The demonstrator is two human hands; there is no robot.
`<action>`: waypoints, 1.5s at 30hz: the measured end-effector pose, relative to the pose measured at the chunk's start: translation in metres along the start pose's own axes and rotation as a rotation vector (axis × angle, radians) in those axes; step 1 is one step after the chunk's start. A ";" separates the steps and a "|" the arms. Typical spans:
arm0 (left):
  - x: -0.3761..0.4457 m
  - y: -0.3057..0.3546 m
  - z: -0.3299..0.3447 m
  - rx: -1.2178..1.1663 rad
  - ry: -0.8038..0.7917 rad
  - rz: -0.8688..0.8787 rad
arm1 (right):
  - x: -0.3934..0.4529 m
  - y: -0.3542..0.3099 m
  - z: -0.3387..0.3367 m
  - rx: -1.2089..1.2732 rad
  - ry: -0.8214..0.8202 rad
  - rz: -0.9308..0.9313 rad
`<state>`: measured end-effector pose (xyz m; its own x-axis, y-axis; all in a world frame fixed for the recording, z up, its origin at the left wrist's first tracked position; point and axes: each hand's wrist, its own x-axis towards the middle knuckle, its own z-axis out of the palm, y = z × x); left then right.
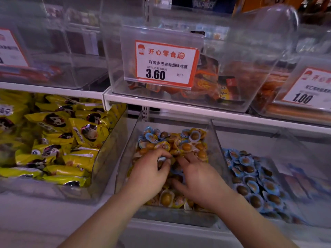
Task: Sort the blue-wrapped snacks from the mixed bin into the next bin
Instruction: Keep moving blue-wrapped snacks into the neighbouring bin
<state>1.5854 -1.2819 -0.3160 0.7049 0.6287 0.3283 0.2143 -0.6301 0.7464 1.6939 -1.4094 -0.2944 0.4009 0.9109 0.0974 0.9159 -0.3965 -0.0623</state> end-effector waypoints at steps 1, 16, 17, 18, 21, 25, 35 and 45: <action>0.001 -0.001 -0.001 -0.044 0.013 -0.031 | 0.000 -0.001 0.001 0.006 0.023 -0.001; -0.002 0.053 0.022 -0.649 0.520 -0.260 | -0.008 -0.034 -0.030 2.121 -0.073 0.597; -0.004 0.058 0.028 -0.568 0.494 -0.199 | -0.011 -0.039 -0.030 2.165 -0.117 0.600; -0.008 0.062 0.033 -0.498 0.433 -0.143 | -0.013 -0.040 -0.033 2.194 -0.108 0.619; -0.022 0.077 0.041 -0.380 0.163 0.007 | -0.020 -0.026 -0.046 2.191 -0.020 0.621; -0.038 0.091 0.041 -0.388 -0.012 0.205 | -0.029 -0.007 -0.055 2.038 0.115 0.581; -0.004 0.067 0.032 -0.428 -0.060 0.127 | -0.035 0.120 -0.060 1.762 0.531 0.656; 0.006 0.035 0.025 -0.100 -0.049 0.178 | -0.057 0.205 -0.037 1.237 0.591 0.905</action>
<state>1.6137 -1.3119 -0.3025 0.7581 0.4872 0.4336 0.0173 -0.6796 0.7334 1.8593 -1.5472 -0.2762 0.9825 0.1656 -0.0853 -0.0598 -0.1528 -0.9864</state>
